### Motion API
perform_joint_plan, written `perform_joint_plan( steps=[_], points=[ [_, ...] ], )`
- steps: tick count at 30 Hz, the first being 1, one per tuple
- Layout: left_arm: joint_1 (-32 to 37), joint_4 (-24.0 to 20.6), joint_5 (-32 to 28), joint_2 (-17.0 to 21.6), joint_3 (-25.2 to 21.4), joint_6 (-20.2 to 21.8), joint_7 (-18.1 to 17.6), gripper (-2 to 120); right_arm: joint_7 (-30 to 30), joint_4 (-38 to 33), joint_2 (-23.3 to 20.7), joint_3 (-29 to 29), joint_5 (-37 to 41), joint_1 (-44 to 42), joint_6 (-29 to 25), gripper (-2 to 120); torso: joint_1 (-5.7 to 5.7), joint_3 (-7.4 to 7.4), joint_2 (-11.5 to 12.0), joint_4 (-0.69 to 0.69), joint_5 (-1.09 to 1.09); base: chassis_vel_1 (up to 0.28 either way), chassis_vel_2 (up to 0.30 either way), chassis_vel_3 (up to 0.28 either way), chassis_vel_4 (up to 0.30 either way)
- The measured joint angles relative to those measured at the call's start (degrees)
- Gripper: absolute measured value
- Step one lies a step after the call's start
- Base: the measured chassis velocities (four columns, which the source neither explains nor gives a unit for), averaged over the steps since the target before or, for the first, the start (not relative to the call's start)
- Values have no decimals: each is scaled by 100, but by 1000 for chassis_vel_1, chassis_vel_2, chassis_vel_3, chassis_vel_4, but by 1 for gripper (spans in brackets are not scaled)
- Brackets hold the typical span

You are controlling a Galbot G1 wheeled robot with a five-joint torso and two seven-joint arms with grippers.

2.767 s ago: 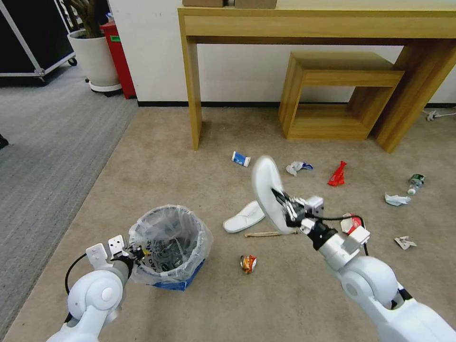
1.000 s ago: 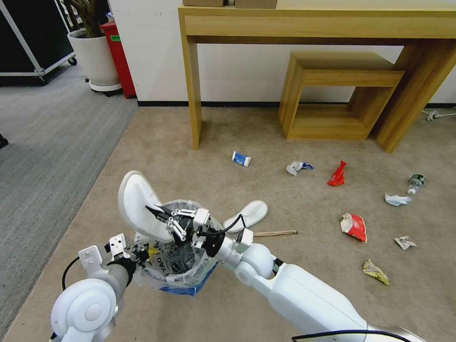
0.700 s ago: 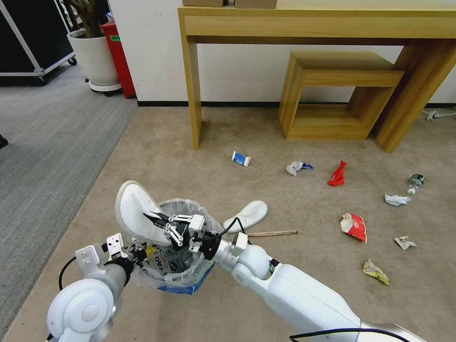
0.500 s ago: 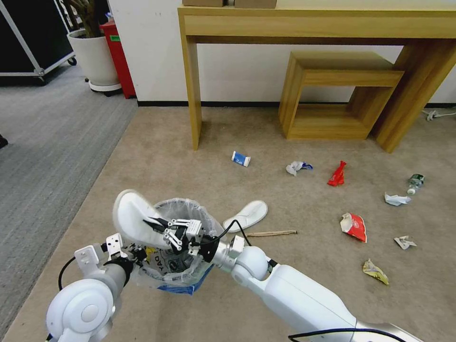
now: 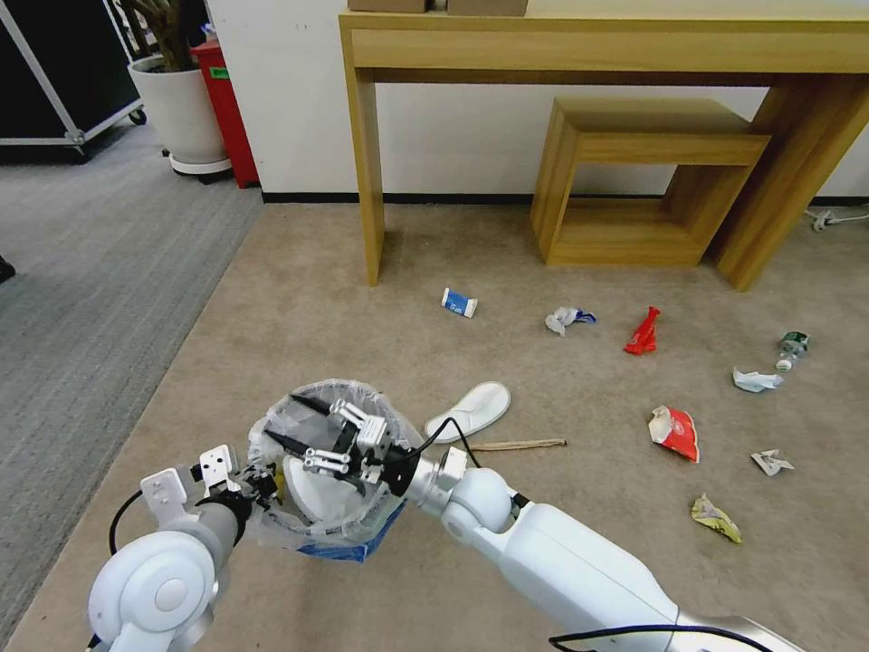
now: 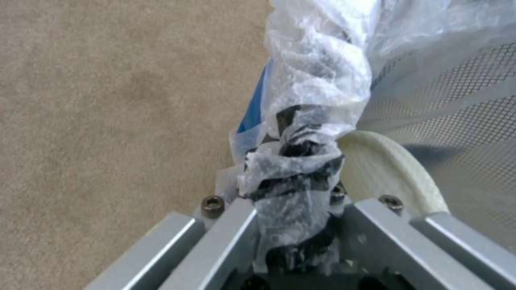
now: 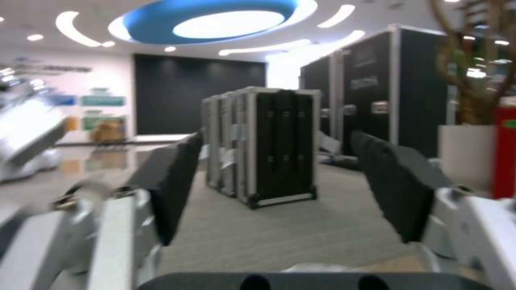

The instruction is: Pick up the trash bin and place the garbage on the floor into it.

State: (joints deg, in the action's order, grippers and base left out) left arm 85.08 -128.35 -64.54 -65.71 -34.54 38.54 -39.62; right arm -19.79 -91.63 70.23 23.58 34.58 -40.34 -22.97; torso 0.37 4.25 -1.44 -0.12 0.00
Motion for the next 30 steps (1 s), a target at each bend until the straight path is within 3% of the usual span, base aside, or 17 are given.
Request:
perform_joint_plan(
  steps=[4,6,7,12,14,15,21,30],
  points=[
    [-22,71,9,4,-2,-8,1,0,385,-396,-222,-241,194,-69,359,89,0,0,0,0,0,0,0,0,0],
    [-26,80,10,5,-2,-8,2,0,438,-449,-259,-274,214,-83,410,89,0,0,0,1,2,0,0,0,0],
    [-31,96,15,8,-2,-9,3,0,532,-552,-350,-338,268,-111,506,98,0,0,0,1,1,0,0,0,0],
    [-50,161,25,17,-7,-15,4,0,847,-877,-705,-568,467,-239,814,100,0,0,0,1,2,0,0,0,0],
    [-80,239,28,41,-15,-27,7,0,1137,-1249,-1170,-878,669,-492,1138,100,0,0,0,-3,0,0,0,0,0],
    [-80,239,28,41,-15,-27,7,0,1137,-1249,-1170,-878,669,-492,1138,100,0,0,0,-3,0,0,0,0,0],
    [-177,393,26,65,33,-37,10,0,1671,-1772,-1956,-1886,978,-1299,1374,100,0,0,0,-1,2,0,0,0,0],
    [-156,409,22,146,10,-41,7,0,2718,-1999,-2160,-2585,1469,-1929,2249,100,0,0,0,0,1,0,0,0,0]
  ],
)
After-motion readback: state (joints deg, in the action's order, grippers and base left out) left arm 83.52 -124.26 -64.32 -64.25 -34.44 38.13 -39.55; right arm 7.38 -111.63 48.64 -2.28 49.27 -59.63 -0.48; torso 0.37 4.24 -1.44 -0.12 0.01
